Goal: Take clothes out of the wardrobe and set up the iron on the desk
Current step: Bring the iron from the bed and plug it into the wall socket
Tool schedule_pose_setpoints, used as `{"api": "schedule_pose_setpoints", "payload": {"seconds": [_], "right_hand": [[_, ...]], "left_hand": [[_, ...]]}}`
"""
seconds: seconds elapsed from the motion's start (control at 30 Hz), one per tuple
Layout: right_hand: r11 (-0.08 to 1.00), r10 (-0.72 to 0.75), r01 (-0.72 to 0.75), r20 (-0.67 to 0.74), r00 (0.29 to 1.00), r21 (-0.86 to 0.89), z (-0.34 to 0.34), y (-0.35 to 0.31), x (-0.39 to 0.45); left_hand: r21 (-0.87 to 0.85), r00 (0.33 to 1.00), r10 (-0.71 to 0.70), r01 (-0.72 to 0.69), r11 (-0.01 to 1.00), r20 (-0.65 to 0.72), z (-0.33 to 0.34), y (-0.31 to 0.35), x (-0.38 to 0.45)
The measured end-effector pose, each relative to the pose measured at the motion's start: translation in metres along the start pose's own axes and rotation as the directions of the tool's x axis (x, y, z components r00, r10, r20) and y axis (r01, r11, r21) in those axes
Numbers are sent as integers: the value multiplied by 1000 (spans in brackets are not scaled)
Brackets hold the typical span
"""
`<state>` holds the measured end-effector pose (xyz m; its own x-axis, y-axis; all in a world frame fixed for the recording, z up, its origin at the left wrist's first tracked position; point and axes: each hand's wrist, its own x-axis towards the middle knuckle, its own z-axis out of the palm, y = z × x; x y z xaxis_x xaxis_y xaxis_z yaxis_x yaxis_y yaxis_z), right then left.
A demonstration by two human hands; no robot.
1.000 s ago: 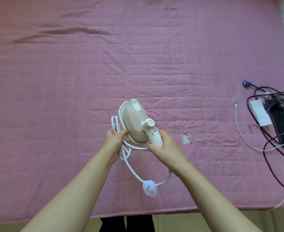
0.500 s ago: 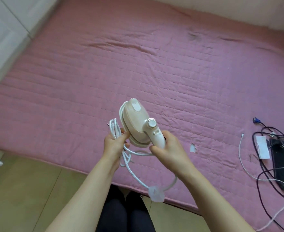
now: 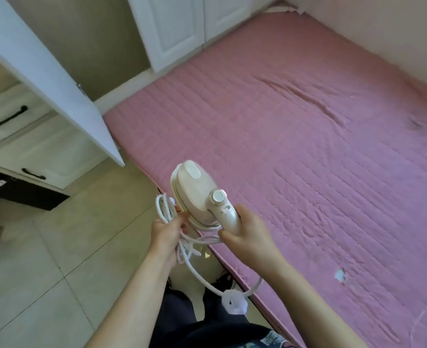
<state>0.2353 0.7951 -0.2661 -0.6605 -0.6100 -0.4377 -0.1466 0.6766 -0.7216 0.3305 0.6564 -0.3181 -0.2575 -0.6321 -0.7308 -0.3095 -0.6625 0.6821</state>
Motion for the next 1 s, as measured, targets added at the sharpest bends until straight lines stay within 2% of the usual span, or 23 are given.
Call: {"api": "schedule_pose_setpoints", "payload": {"seconds": [0.13,0.33,0.77,1.0], "right_hand": [[995,-75,82,125,989,-53,43,-44,7],[971,-150,191,257,955,-141,123,-118,18],[912,-287,378,409,866,-162,307,-295,21],[914,-306,390,445,842,-109,376,-360,30]], "left_hand": [[-159,991,-50,29,987,-126,-65,11,1],[-296,958,-91,7,955,-270,-165,26,13],[-402,885,-69,-138,905,-460,-386,103,42],[-373,825,-28,-225,900,-565,-461,138,63]]}}
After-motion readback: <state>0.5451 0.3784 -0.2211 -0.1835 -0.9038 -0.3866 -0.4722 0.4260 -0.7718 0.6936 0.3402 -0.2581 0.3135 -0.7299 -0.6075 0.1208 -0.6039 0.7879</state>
